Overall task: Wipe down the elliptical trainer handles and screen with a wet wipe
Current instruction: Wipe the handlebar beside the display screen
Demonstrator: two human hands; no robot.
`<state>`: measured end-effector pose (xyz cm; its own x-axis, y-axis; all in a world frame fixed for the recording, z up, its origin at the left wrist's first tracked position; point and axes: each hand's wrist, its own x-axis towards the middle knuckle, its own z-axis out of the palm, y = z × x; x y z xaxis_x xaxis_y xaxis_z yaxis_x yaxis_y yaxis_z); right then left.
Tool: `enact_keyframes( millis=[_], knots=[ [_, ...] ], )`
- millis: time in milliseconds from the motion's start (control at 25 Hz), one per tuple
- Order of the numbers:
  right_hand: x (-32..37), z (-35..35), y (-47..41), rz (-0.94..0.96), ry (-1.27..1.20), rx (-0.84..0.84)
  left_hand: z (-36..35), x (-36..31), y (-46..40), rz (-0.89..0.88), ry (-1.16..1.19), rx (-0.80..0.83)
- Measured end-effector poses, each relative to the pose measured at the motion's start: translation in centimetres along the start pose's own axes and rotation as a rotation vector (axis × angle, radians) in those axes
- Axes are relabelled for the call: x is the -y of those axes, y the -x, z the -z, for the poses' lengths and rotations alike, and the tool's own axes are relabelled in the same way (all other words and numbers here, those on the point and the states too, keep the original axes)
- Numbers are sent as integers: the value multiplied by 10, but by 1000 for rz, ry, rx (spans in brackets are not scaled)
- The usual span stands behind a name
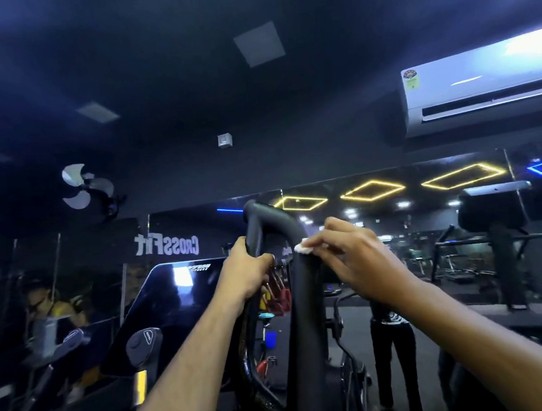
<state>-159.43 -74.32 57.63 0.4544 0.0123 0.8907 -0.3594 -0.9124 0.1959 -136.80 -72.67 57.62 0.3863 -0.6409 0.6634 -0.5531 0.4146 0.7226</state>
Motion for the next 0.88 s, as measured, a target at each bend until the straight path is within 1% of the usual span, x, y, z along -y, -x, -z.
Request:
enact_keyframes(
  millis=[40,120,160,200,240,360,400,440,480,560,640,760,800,880],
  knots=[
    [-6,1,7,-47,-73,-30,-1,0,1,-2,-6,-9],
    [-12,-3,-3,-199,-194,-156,-1,-1,2,6,-56,-37],
    [-10,-8,-14,-257,-203,-198,0,-4,4,11,-96,-49],
    [-6,-13,-23,-272,-167,-211,0,-6,6,11,-130,-62],
    [0,-19,-29,-228,-99,-205,0,-7,7,17,-141,-69],
    [3,-23,-14,67,80,-103,-1,-6,9,22,-102,-65],
    [-1,-19,-7,150,95,-71,-1,-5,9,21,-107,-67],
    [-7,-14,-6,188,92,-63,-1,-5,10,18,-113,-74],
    [-11,-9,-13,166,72,-72,-1,-5,10,21,-125,-79],
    [-16,-3,-47,34,34,-68,-1,-6,11,14,-145,-82],
    [-18,-7,-96,-59,58,40,-1,-5,10,4,-141,-89],
    [-11,-28,-151,-79,170,203,-1,0,5,-12,-125,-110],
    [-11,-36,-162,-82,200,213,-2,1,4,-14,-131,-112],
    [-11,-51,-177,-103,201,179,-2,3,2,-23,-137,-107]
  ],
)
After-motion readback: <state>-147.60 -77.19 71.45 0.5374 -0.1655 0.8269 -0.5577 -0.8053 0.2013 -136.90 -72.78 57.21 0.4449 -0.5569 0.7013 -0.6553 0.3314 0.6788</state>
